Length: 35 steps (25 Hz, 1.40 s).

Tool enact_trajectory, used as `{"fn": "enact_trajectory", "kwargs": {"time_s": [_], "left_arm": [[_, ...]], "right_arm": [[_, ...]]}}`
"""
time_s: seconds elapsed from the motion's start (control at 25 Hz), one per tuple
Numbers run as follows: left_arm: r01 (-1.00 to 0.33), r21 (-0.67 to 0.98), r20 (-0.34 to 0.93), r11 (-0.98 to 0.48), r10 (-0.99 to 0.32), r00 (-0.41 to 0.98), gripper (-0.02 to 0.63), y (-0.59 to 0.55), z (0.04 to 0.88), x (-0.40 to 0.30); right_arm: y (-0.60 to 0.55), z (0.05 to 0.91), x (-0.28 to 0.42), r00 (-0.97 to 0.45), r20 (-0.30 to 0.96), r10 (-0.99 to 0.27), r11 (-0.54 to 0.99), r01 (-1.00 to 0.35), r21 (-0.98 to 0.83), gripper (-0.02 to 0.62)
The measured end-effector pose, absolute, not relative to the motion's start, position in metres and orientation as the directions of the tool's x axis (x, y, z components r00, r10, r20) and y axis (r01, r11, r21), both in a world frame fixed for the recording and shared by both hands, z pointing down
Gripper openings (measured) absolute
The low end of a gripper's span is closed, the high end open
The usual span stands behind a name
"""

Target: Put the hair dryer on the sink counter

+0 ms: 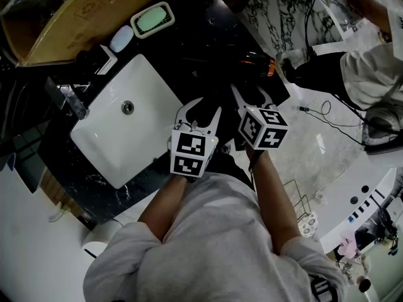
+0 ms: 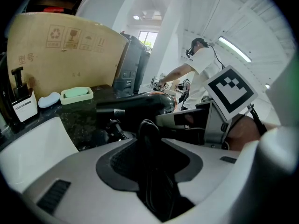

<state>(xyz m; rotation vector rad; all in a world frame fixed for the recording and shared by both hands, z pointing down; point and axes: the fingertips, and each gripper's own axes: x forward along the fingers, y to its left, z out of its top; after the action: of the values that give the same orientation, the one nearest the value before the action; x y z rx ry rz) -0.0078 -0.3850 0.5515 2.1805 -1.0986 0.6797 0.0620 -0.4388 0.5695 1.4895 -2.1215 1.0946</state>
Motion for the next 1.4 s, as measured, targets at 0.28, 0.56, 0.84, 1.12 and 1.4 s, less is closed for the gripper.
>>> {"fn": "enact_trajectory", "kwargs": {"time_s": [0.28,0.56,0.84,1.12,1.4], "left_arm": [[-0.828,0.258,0.672,-0.498,-0.524,0.524,0.163,-0.385,0.552,-0.005],[-0.829,0.219,0.673,-0.514,-0.535,0.51,0.164,-0.385,0.553,-0.003],[-0.811,0.098,0.718,-0.576,-0.524,0.459,0.164,-0.385,0.563,0.001],[-0.82,0.03,0.723,-0.571,-0.554,0.413,0.164,-0.385,0.565,0.005],[-0.784,-0.017,0.709,-0.621,-0.561,0.428,0.276,-0.381,0.559,0.009]], "right_arm": [[-0.433,0.561,0.066,-0.417,0.617,-0.667,0.2,-0.898,-0.392,0.253],[-0.412,0.556,0.083,-0.417,0.6,-0.683,0.199,-0.896,-0.396,0.253],[-0.39,0.552,0.092,-0.42,0.579,-0.698,0.198,-0.891,-0.408,0.253],[-0.367,0.54,0.106,-0.431,0.557,-0.71,0.202,-0.883,-0.424,0.253],[-0.345,0.527,0.119,-0.439,0.534,-0.723,0.216,-0.877,-0.429,0.253]]}}
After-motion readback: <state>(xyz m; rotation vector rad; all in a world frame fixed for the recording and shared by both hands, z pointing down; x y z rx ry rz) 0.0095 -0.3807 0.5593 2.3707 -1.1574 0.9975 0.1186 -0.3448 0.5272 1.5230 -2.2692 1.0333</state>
